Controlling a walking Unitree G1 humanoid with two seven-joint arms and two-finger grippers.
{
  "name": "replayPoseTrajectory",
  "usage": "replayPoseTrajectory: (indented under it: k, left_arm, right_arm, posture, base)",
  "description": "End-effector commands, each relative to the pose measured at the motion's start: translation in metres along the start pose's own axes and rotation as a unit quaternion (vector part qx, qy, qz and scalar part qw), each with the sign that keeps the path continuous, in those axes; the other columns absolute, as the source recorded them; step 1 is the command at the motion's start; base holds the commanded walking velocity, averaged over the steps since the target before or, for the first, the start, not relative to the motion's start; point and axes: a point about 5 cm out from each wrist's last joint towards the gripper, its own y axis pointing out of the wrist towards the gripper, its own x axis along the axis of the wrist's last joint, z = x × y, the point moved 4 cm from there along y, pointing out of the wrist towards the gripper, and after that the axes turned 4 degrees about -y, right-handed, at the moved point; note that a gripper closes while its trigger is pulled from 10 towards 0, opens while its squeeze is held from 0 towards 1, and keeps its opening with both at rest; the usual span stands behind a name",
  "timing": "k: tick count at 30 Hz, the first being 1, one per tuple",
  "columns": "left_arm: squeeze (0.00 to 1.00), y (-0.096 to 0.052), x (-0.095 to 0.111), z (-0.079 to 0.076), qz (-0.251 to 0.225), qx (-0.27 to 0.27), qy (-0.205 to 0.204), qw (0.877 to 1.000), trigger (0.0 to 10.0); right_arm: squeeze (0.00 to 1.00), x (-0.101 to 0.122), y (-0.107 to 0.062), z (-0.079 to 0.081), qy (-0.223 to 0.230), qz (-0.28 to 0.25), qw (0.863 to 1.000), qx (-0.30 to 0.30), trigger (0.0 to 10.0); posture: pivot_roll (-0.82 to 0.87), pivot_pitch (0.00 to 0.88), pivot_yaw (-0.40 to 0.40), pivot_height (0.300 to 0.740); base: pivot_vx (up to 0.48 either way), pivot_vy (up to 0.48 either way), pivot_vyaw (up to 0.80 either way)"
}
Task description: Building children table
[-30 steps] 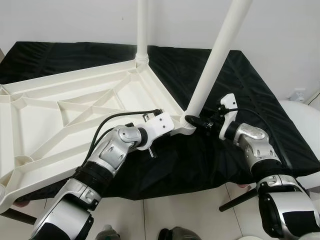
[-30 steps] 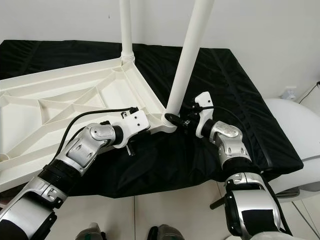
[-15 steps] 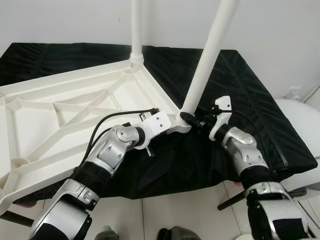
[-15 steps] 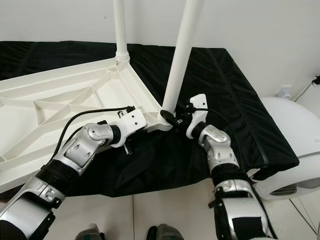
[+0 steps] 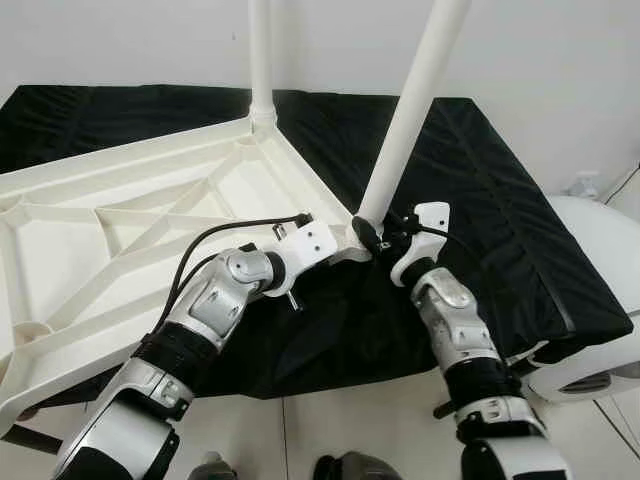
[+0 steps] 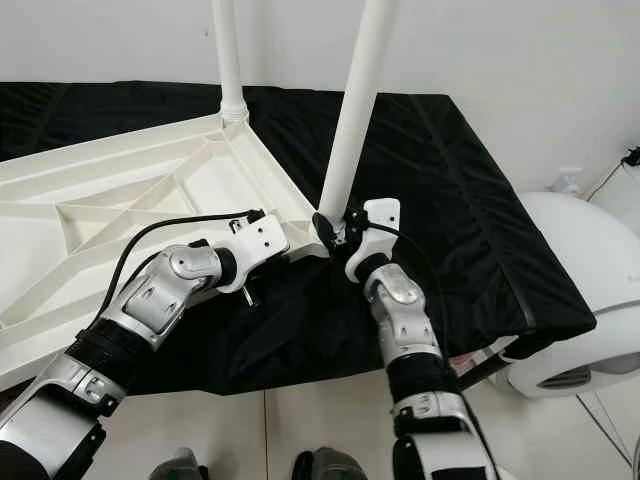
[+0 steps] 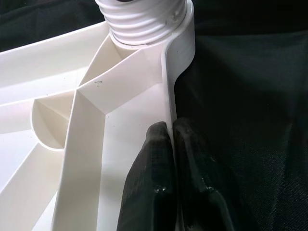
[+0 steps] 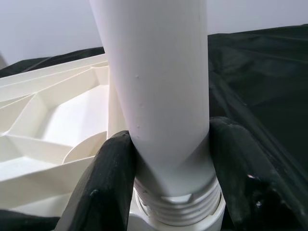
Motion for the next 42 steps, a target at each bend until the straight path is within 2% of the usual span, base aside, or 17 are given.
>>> replayPoseTrajectory:
  k: [1, 7, 15, 17, 19, 20, 22, 23, 32, 33, 34, 39, 41, 42]
  left_arm:
    - [0.00, 0.006, -0.015, -0.022, 0.030, -0.047, -0.001, 0.998, 10.0]
    - [0.00, 0.006, -0.016, -0.023, 0.031, -0.048, -0.001, 0.998, 10.0]
    - [0.00, 0.006, -0.015, -0.025, 0.030, -0.051, 0.001, 0.998, 10.0]
    - [0.00, 0.006, -0.016, -0.025, 0.031, -0.052, 0.002, 0.998, 10.0]
    - [0.00, 0.006, -0.016, -0.025, 0.031, -0.052, 0.002, 0.998, 10.0]
    - [0.00, 0.006, -0.015, -0.025, 0.030, -0.052, 0.003, 0.998, 10.0]
    - [0.00, 0.006, -0.015, -0.025, 0.030, -0.053, 0.003, 0.998, 10.0]
    - [0.00, 0.006, -0.015, -0.025, 0.030, -0.053, 0.004, 0.998, 10.0]
    - [0.00, 0.007, -0.015, -0.026, 0.028, -0.053, 0.005, 0.998, 10.0]
    - [0.00, 0.007, -0.014, -0.027, 0.027, -0.054, 0.005, 0.998, 10.0]
    - [0.00, 0.007, -0.014, -0.027, 0.027, -0.054, 0.005, 0.998, 10.0]
    - [0.00, 0.007, -0.012, -0.027, 0.025, -0.053, 0.006, 0.998, 10.0]
    - [0.00, 0.007, -0.012, -0.027, 0.023, -0.054, 0.006, 0.998, 10.0]
    - [0.00, 0.007, -0.011, -0.027, 0.023, -0.054, 0.006, 0.998, 10.0]
  right_arm:
    - [0.00, 0.015, 0.009, 0.027, 0.012, -0.028, 0.999, 0.020, 10.0]
    - [0.00, 0.013, 0.015, 0.036, 0.007, -0.013, 0.999, -0.033, 10.0]
    - [0.00, 0.013, 0.013, 0.033, 0.004, -0.006, 0.998, -0.064, 10.0]
    - [0.13, 0.013, 0.010, 0.029, 0.001, -0.007, 0.997, -0.072, 10.0]
    - [0.13, 0.013, 0.009, 0.027, -0.002, -0.005, 0.997, -0.075, 10.0]
    - [0.93, 0.012, 0.008, 0.023, -0.004, -0.003, 0.997, -0.082, 10.0]
    - [0.93, 0.012, 0.007, 0.021, -0.007, -0.002, 0.996, -0.088, 10.0]
    - [1.00, 0.011, 0.006, 0.019, -0.008, -0.001, 0.996, -0.090, 10.0]
    - [1.00, 0.016, 0.000, 0.010, -0.004, -0.019, 0.996, -0.083, 10.0]
    - [0.36, 0.017, -0.001, 0.008, -0.005, -0.022, 0.997, -0.072, 10.0]
    - [0.00, 0.016, -0.002, 0.007, 0.000, -0.019, 0.998, -0.052, 10.0]
    - [0.00, 0.016, -0.003, 0.000, 0.003, -0.018, 1.000, -0.021, 10.0]
    - [0.00, 0.015, -0.003, -0.003, -0.005, -0.017, 1.000, -0.005, 10.0]
    - [0.00, 0.014, -0.002, -0.010, -0.017, -0.012, 1.000, 0.007, 10.0]
  posture:
    - [0.05, 0.018, -0.080, 0.740]
    - [0.05, 0.010, -0.079, 0.740]
    - [0.05, 0.003, -0.079, 0.740]
    - [0.05, 0.000, -0.079, 0.740]
    - [0.05, 0.000, -0.079, 0.740]
    - [0.05, 0.000, -0.080, 0.740]
    - [0.05, 0.000, -0.080, 0.740]
    - [0.05, 0.000, -0.080, 0.740]
    - [0.04, 0.000, -0.083, 0.740]
    - [0.04, 0.000, -0.084, 0.740]
    - [0.04, 0.000, -0.085, 0.740]
    - [0.04, 0.000, -0.088, 0.740]
    - [0.04, 0.000, -0.089, 0.740]
    - [0.04, 0.000, -0.091, 0.740]
  base:
    - [0.000, 0.000, 0.00]
    - [0.000, 0.000, 0.00]
    - [0.000, 0.000, 0.00]
    - [0.000, 0.000, 0.00]
    - [0.000, 0.000, 0.00]
    - [0.000, 0.000, 0.00]
    - [0.000, 0.000, 0.00]
    - [0.000, 0.000, 0.00]
    - [0.000, 0.000, 0.00]
    - [0.000, 0.000, 0.00]
    - [0.000, 0.000, 0.00]
    - [0.000, 0.000, 0.00]
    - [0.000, 0.000, 0.00]
    - [0.000, 0.000, 0.00]
